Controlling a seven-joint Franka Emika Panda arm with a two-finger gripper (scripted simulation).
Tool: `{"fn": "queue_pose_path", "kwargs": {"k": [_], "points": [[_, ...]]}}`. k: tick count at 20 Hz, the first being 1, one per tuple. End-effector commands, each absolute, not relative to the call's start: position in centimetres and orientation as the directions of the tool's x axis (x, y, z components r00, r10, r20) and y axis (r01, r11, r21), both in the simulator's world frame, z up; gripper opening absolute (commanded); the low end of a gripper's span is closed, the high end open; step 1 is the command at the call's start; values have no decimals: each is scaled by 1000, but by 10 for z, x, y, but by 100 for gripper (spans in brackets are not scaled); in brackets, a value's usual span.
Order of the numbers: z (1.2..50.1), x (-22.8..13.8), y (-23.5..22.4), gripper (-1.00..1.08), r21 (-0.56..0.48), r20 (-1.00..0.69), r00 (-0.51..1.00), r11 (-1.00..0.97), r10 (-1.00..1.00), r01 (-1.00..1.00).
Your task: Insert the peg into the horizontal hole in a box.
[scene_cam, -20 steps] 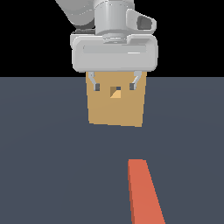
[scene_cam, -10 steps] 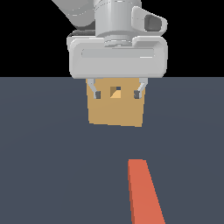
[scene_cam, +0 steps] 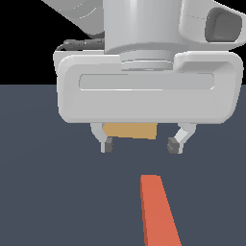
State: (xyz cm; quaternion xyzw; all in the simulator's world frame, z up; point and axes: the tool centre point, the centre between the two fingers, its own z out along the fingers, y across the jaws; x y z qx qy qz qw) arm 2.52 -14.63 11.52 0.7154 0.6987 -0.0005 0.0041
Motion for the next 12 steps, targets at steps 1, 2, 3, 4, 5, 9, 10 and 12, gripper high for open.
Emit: {"fn": "queue_pose_path", "kwargs": {"k": [1, 2, 3, 4, 5, 9, 10, 12], "points": [[104, 28, -176, 100, 4, -5, 32, -32, 999, 999], [99, 29, -188, 100, 4, -5, 36, -35, 999, 999], [95, 31, -199, 100, 3, -4, 39, -39, 999, 999], [92, 32, -209, 100, 3, -3, 42, -42, 999, 999], [88, 33, -218, 100, 3, -3, 45, -45, 999, 999], [78, 36, -246, 100, 1, -1, 53, -53, 999, 999], [76, 37, -251, 100, 1, -1, 55, -55, 998, 998], [72, 38, -260, 100, 1, -1, 58, -58, 998, 998]]}}
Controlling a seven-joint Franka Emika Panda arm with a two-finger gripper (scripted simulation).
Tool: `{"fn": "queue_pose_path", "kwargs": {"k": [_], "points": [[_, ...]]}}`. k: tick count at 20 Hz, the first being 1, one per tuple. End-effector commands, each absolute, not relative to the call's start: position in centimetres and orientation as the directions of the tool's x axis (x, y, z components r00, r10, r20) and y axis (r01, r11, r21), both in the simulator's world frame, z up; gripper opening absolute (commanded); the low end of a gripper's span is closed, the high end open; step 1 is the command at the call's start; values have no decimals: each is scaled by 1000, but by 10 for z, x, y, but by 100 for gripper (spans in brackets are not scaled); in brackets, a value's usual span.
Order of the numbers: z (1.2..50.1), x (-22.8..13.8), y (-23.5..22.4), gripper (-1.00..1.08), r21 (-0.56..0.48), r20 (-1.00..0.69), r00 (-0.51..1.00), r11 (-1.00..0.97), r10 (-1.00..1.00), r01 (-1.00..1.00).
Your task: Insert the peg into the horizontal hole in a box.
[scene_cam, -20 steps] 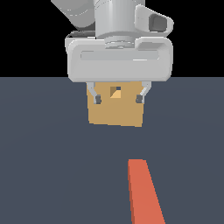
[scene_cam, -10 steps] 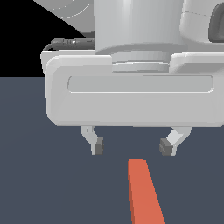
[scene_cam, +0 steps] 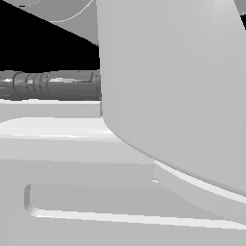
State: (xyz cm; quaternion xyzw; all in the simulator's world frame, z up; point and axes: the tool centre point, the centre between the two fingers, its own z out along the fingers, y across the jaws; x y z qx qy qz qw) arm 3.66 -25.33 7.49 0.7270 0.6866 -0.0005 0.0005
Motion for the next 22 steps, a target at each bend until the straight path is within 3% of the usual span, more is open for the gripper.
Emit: {"fn": "queue_pose_path", "kwargs": {"k": [1, 15, 22], "points": [[71, 39, -263, 100, 1, 0, 59, -59, 998, 998], [66, 41, -274, 100, 0, 0, 63, -63, 998, 998], [37, 40, -274, 100, 0, 0, 63, -63, 998, 998]]}}
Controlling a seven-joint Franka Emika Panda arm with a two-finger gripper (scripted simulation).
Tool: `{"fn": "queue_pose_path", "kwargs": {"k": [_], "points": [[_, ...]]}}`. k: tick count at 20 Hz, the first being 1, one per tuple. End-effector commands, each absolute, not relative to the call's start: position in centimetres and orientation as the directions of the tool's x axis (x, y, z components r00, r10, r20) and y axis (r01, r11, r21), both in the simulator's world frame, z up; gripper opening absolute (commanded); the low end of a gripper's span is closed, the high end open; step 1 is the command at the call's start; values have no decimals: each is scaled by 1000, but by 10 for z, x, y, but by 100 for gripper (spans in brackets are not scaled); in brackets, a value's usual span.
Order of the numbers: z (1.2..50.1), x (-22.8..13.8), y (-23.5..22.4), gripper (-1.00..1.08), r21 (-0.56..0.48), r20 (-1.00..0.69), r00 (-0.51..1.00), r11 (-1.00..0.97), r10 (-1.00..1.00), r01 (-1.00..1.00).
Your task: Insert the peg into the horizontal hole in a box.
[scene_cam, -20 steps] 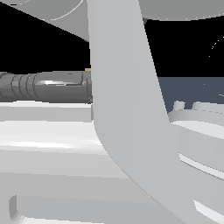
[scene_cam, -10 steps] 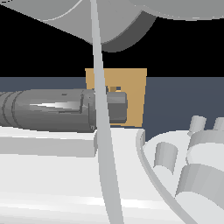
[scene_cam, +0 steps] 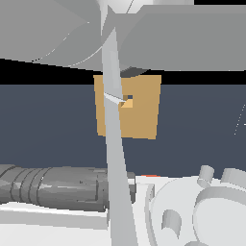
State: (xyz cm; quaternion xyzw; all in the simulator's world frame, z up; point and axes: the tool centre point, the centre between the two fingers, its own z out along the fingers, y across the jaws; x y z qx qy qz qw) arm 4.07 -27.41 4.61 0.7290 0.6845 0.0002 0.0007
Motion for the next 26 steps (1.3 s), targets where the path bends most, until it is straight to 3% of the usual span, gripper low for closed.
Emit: {"fn": "queue_pose_path", "kwargs": {"k": [1, 10, 11, 26], "points": [[32, 40, -274, 100, 0, 0, 63, -63, 998, 998], [18, 41, -274, 100, 0, 0, 63, -63, 998, 998], [18, 41, -274, -100, 0, 0, 63, -63, 998, 998], [19, 40, -270, -100, -1, 0, 64, -64, 998, 998]]}}
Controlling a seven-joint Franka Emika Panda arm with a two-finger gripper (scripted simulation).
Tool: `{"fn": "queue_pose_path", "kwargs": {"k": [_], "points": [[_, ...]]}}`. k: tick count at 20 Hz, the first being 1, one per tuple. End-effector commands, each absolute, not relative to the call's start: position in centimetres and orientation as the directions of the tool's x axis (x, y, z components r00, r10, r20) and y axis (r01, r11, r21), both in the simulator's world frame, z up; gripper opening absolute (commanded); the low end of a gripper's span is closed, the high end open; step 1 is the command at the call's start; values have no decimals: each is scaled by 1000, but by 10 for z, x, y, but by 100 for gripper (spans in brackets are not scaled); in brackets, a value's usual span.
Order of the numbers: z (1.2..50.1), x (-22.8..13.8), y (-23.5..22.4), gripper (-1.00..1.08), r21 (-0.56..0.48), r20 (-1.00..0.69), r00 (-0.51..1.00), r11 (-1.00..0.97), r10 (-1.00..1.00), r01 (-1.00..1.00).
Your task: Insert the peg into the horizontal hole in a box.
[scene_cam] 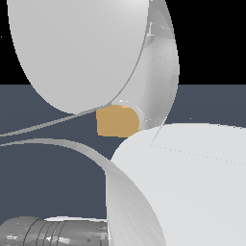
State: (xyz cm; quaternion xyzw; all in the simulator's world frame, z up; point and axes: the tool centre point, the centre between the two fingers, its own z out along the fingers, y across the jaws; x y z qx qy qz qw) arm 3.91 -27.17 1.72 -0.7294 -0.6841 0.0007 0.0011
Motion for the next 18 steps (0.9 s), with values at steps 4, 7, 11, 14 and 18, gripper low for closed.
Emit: {"fn": "queue_pose_path", "kwargs": {"k": [4, 7, 11, 14, 18], "points": [[24, 37, -260, -100, 0, 0, 67, -67, 998, 998], [29, 33, -250, -100, 0, 0, 71, -71, 997, 997], [40, 27, -229, -100, 0, 0, 79, -79, 997, 997], [52, 21, -207, -100, 0, 1, 88, -88, 996, 996], [70, 11, -170, -100, 0, 1, 101, -101, 995, 995]]}}
